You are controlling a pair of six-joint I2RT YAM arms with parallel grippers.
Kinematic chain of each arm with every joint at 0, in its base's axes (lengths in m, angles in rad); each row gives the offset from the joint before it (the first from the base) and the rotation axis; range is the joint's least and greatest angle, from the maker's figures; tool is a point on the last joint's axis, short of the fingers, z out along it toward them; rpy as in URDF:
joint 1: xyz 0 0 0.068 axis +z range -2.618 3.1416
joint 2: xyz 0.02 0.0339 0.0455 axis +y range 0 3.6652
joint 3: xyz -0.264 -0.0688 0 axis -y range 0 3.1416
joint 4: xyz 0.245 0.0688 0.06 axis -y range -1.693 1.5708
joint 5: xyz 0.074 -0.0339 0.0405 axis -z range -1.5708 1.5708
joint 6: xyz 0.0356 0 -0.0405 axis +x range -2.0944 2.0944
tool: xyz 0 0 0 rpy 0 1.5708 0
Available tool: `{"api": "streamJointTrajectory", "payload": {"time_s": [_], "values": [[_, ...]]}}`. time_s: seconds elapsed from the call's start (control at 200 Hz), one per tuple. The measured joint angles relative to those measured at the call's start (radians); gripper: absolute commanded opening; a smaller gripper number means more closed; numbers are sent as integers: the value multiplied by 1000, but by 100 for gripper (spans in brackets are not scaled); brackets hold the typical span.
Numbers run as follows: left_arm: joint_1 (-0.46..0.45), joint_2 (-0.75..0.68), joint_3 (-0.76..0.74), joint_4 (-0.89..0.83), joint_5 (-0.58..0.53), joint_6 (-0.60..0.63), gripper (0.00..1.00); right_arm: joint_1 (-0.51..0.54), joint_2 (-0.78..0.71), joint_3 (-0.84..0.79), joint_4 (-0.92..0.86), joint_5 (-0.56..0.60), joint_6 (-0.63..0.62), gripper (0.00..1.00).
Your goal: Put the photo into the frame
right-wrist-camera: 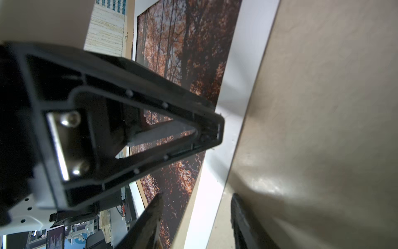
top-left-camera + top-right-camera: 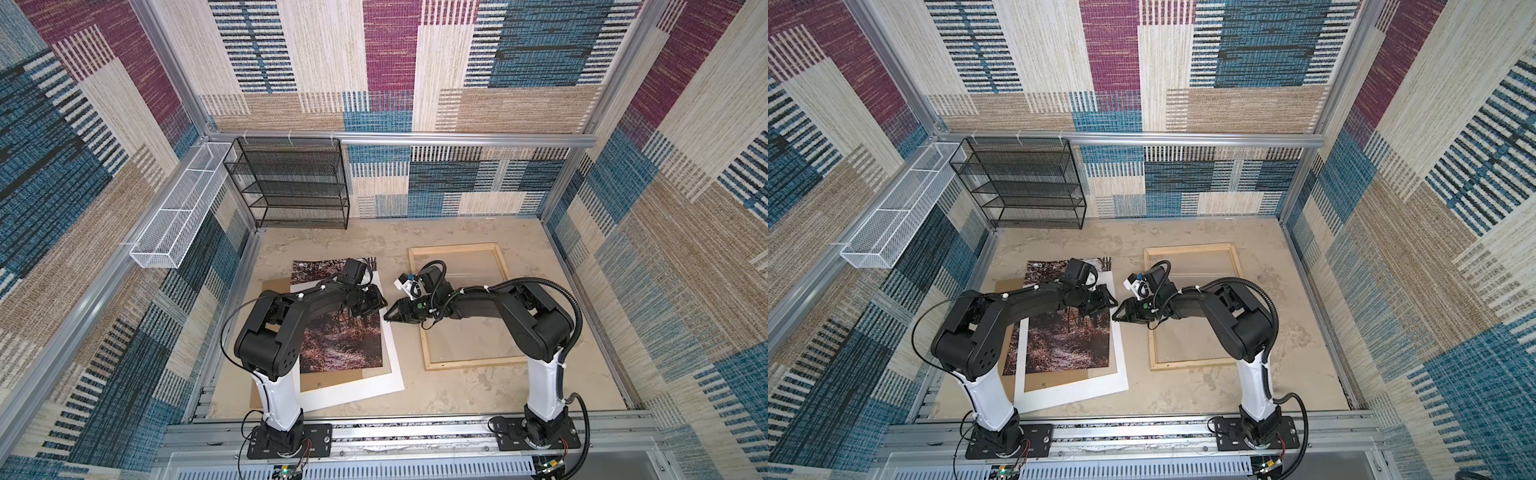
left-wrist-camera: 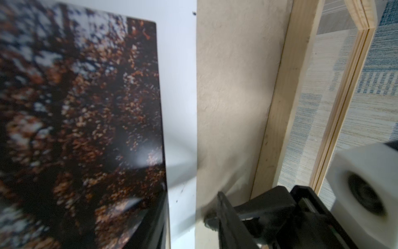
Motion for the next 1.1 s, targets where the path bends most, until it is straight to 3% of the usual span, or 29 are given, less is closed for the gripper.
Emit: {"api": "streamJointTrajectory", "payload": {"time_s": [0.476, 1.102], "values": [[15, 46, 16, 77, 63, 1, 40, -7, 31, 159, -195, 214, -84, 55], [37, 115, 80, 130, 104, 5, 38, -26, 110, 222, -153, 110, -83, 53]]}}
